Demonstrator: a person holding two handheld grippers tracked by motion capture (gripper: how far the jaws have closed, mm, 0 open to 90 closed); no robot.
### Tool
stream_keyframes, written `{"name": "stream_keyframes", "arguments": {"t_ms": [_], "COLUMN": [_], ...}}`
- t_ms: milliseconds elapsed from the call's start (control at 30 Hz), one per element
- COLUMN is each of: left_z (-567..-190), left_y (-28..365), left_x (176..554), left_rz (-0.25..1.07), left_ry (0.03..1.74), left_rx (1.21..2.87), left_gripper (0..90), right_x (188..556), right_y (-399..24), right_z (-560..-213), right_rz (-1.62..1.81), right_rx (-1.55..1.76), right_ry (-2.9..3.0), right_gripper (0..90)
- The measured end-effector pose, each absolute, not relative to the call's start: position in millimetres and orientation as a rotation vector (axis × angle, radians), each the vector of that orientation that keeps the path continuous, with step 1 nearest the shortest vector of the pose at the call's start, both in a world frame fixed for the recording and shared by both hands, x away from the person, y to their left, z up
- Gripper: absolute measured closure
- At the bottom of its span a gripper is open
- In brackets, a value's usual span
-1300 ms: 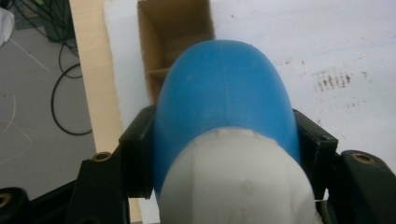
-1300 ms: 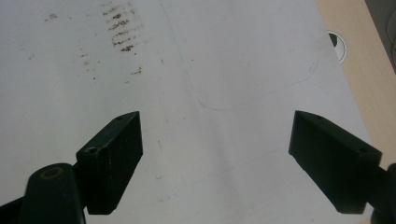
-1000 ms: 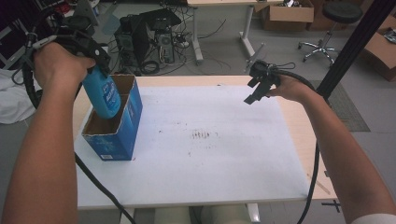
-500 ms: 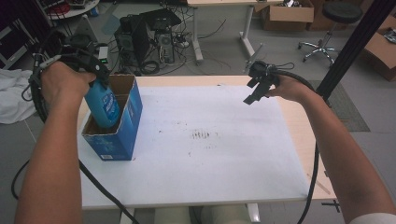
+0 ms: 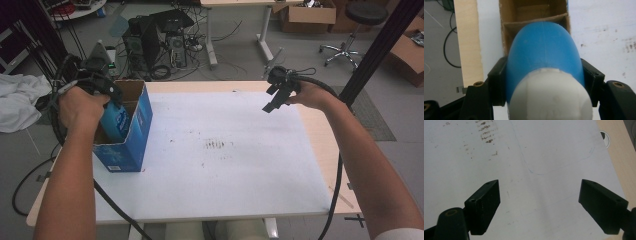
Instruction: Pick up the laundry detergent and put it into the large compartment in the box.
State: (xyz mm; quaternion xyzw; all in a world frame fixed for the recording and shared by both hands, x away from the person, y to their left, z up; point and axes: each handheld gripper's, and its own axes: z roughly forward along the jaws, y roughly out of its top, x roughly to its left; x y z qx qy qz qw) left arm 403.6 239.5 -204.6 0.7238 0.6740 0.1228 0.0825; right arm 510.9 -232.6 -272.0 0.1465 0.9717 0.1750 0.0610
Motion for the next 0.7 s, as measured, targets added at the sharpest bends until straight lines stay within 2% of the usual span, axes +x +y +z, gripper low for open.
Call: {"name": "stream_keyframes", "arguments": {"t_ms": [367, 700], "left_z": [-250.6, -275.8], "left_y": [240.0, 243.0], "left_x": [405.9, 406.2], "left_rz": [0.334, 0.305], "left_ry": [2.005, 2.003], "left_rx": [2.22, 2.231], "left_gripper": [38.2, 38.2], "right_x": [509.9, 510.4], "right_y": [-230.1, -234.7], "right_z": [-274.2, -273.8], "right_rz": [0.515, 0.506], "right_rx": [0.444, 0.461], "right_ry": [2.949, 2.948], "right_gripper": [17.5, 17.5]}}
